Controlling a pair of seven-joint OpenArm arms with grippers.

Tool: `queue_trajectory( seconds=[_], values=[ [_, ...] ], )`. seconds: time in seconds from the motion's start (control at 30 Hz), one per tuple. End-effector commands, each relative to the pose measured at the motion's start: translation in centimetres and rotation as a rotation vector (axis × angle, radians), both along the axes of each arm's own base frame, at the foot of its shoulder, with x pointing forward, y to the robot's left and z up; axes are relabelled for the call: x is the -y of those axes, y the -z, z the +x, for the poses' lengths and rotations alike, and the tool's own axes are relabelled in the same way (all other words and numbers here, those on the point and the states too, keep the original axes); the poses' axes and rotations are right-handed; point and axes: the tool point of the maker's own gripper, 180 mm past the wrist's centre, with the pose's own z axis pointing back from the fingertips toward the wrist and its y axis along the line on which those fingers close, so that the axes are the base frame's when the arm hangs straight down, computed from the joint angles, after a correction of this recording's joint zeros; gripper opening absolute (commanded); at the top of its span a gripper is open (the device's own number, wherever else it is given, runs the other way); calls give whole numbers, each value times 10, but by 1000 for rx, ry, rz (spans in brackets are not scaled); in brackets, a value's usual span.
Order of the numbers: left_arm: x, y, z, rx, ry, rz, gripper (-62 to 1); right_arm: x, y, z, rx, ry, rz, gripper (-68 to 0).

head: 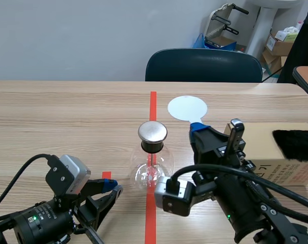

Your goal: Do the electroscope experiment

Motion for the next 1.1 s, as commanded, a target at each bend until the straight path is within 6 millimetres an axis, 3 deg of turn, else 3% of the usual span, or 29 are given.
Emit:
queue_trajectory(
  seconds=[0.0,0.47,1.07],
  values=[
    [8,-12,1,26,9,-41,-493,-2,-5,1,23,-29,-8,-665],
    [8,-12,1,26,9,-41,-493,-38,-1,-24,10,-275,-27,-665],
    [8,-12,1,27,9,-42,-493,-41,0,-27,8,-301,-28,-665]
  ],
)
